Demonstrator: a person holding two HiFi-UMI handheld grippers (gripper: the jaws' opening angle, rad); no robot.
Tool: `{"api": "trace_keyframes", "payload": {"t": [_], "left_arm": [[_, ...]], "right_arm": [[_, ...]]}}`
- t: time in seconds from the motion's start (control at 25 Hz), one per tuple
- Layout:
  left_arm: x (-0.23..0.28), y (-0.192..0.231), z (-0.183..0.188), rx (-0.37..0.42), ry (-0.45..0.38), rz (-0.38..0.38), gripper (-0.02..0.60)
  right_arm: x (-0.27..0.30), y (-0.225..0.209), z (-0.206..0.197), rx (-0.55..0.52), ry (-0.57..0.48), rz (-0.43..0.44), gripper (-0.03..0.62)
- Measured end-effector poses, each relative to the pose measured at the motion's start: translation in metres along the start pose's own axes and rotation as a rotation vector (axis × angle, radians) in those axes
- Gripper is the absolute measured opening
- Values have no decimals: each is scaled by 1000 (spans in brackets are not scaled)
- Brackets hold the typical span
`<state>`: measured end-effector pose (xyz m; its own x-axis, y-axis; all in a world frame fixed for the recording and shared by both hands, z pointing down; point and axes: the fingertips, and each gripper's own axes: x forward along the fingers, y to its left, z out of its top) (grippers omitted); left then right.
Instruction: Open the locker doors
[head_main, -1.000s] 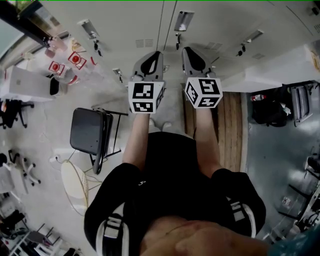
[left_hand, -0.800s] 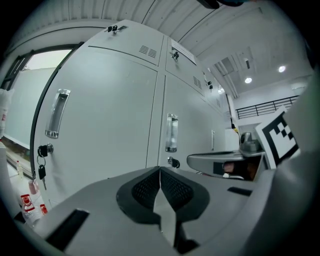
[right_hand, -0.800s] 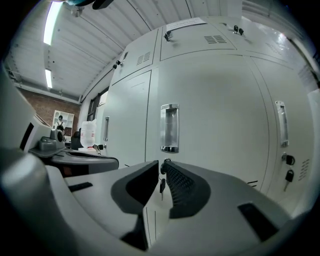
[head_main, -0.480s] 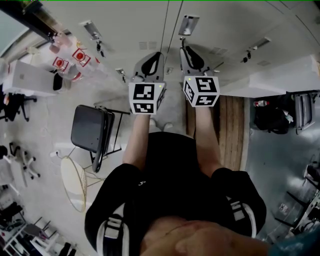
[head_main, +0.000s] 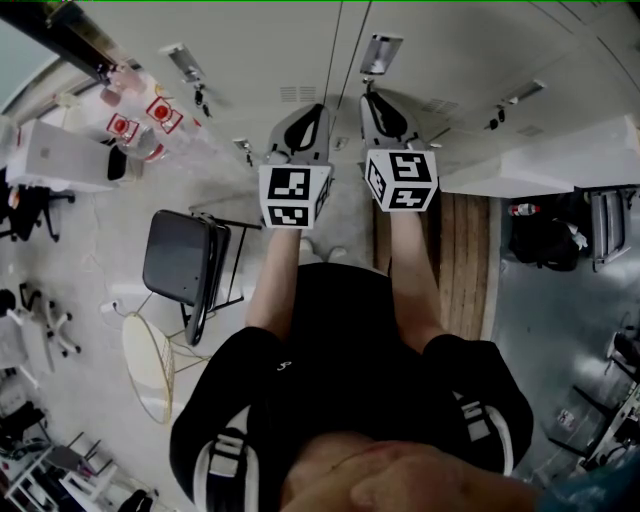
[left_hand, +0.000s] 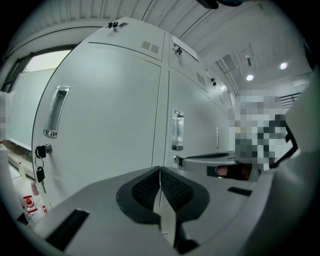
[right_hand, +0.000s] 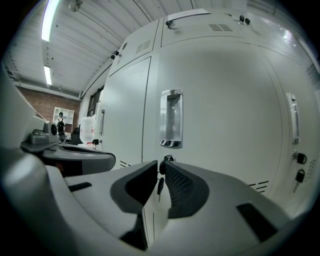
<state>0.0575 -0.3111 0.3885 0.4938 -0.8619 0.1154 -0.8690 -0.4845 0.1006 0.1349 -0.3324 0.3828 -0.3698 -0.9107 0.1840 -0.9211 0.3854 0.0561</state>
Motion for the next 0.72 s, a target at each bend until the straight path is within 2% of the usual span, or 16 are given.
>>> {"api": "trace_keyframes", "payload": {"t": [0.36,0.6,0.72], "left_arm": [[2,4,0,2,0,4,11],[3,5,-2,0,4,6,11],[1,11,-5,-9,14,19,11]], "right_arm": [[3,-4,-1,51,5,-12,43],[2,-6,-2,136,-23,-15,41],[2,-7,-3,220,-42,-3,41]]}}
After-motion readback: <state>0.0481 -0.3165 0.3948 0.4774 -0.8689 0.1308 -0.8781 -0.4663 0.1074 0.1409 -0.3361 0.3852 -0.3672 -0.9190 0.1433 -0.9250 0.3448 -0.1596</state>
